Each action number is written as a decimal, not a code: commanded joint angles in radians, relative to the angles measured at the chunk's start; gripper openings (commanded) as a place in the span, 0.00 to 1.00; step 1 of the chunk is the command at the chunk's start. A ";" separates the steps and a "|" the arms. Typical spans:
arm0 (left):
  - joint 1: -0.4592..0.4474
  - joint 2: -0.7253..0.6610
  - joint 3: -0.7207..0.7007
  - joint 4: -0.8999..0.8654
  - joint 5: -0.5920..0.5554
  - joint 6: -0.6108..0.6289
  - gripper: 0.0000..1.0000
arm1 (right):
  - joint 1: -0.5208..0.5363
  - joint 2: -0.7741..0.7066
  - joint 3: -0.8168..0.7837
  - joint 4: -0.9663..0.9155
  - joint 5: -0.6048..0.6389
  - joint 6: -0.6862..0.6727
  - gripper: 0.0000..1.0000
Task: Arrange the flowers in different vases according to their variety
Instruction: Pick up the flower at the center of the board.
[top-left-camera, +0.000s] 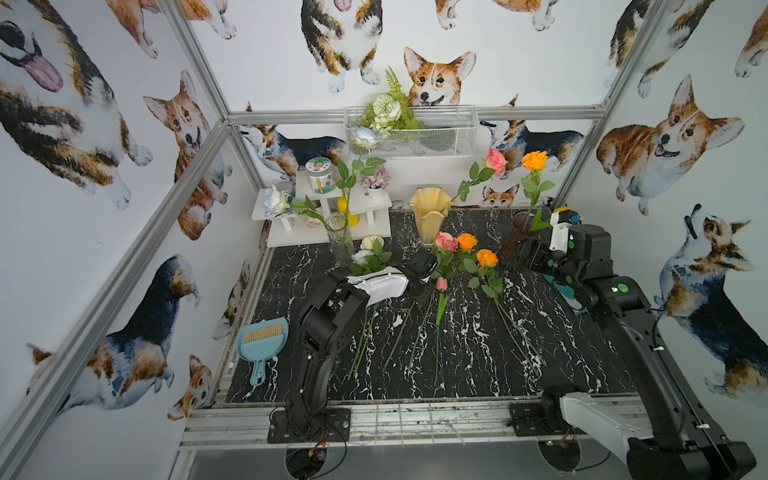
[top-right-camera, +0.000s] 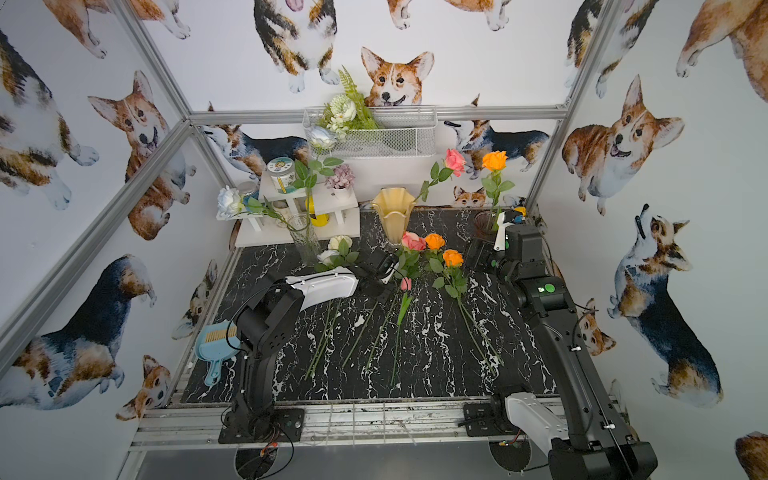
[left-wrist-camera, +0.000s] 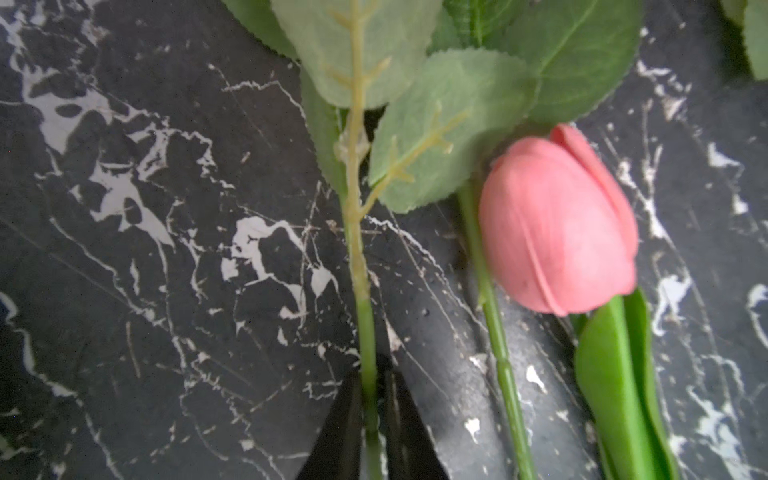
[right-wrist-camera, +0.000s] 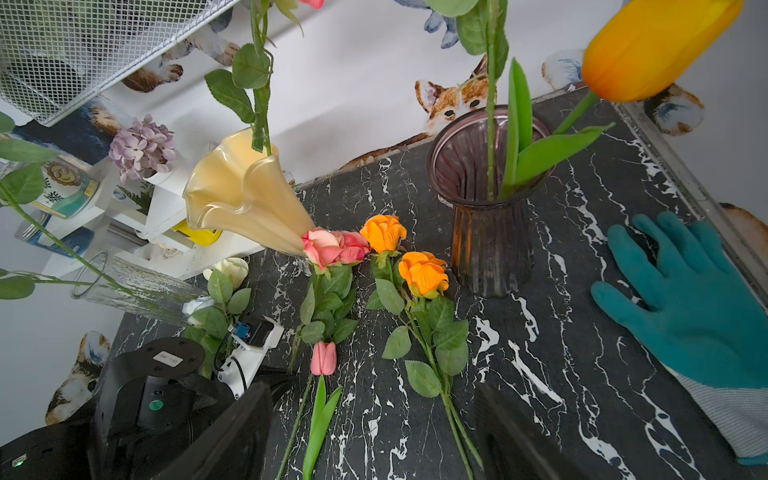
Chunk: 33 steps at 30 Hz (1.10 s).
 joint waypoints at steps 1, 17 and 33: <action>0.000 -0.002 -0.014 -0.029 -0.011 0.013 0.12 | 0.001 -0.012 -0.014 0.012 -0.019 0.017 0.81; -0.023 -0.193 -0.155 0.123 -0.062 0.032 0.00 | 0.003 -0.062 -0.164 0.103 -0.105 0.071 0.81; -0.109 -0.602 -0.279 0.322 0.002 0.039 0.00 | 0.161 -0.125 -0.359 0.313 -0.313 0.047 0.76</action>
